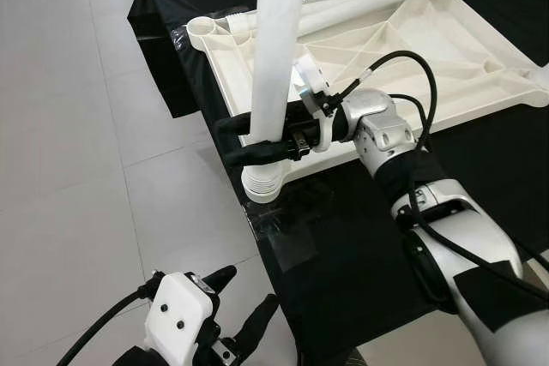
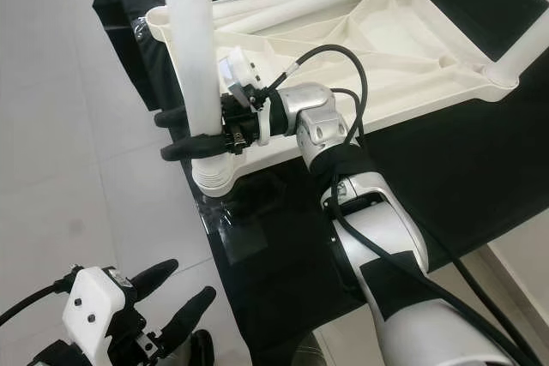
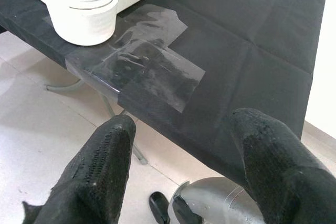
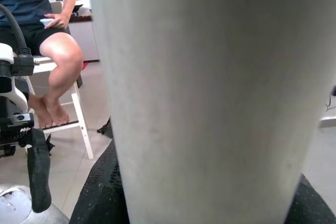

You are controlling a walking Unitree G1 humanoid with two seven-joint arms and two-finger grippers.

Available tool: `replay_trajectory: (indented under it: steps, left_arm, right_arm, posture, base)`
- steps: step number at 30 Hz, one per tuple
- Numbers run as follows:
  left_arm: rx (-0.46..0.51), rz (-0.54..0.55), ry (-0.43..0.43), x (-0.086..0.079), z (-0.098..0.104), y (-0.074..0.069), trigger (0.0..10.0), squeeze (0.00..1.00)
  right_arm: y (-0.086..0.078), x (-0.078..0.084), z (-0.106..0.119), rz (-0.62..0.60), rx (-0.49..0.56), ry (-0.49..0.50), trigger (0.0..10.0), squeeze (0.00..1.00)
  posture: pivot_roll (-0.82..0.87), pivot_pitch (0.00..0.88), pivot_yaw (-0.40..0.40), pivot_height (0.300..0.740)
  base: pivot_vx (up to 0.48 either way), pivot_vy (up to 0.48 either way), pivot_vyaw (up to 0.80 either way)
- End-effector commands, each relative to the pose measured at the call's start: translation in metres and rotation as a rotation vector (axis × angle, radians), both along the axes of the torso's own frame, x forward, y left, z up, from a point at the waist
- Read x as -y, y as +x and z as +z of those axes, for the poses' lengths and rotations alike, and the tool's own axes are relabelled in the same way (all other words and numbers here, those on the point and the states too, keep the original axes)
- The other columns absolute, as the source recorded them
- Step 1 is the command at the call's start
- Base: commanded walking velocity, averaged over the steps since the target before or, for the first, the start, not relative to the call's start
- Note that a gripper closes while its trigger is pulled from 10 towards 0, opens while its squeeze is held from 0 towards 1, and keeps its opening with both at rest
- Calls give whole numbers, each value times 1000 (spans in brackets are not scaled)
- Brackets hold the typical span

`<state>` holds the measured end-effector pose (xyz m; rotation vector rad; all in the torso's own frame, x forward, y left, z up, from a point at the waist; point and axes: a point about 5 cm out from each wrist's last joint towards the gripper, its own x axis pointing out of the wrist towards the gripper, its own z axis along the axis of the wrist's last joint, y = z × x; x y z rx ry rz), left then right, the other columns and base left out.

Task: Building children table

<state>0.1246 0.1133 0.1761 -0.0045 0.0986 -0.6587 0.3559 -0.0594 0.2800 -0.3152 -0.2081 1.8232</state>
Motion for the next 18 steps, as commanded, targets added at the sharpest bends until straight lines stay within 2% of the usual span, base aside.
replay_trajectory:
  steps: [1,3,5,12,18]
  left_arm:
    - [-15,-17,3,1,0,-5,10000,0]
    - [-16,-17,2,1,0,-6,10000,0]
    - [-19,-15,-1,2,-1,-7,10000,0]
    - [-24,-13,-1,2,-2,-9,10000,0]
    - [-30,-12,-5,2,-2,-10,10000,0]
  right_arm:
    - [-2,-4,-23,16,-50,-88,10000,0]
    - [-5,-8,-24,40,-39,-108,10000,0]
    - [-11,-13,-28,88,-11,-175,10000,0]
    - [-14,-13,-30,119,-5,-267,10000,0]
    - [-12,-12,-28,113,-23,-295,10000,0]
  posture:
    - [179,369,-19,740]
    - [181,372,-19,740]
    - [185,375,-21,740]
    - [183,372,-23,740]
    - [183,369,-23,740]
  base:
    - [0,0,0]
    - [0,0,0]
    - [0,0,0]
    - [0,0,0]
    - [0,0,0]
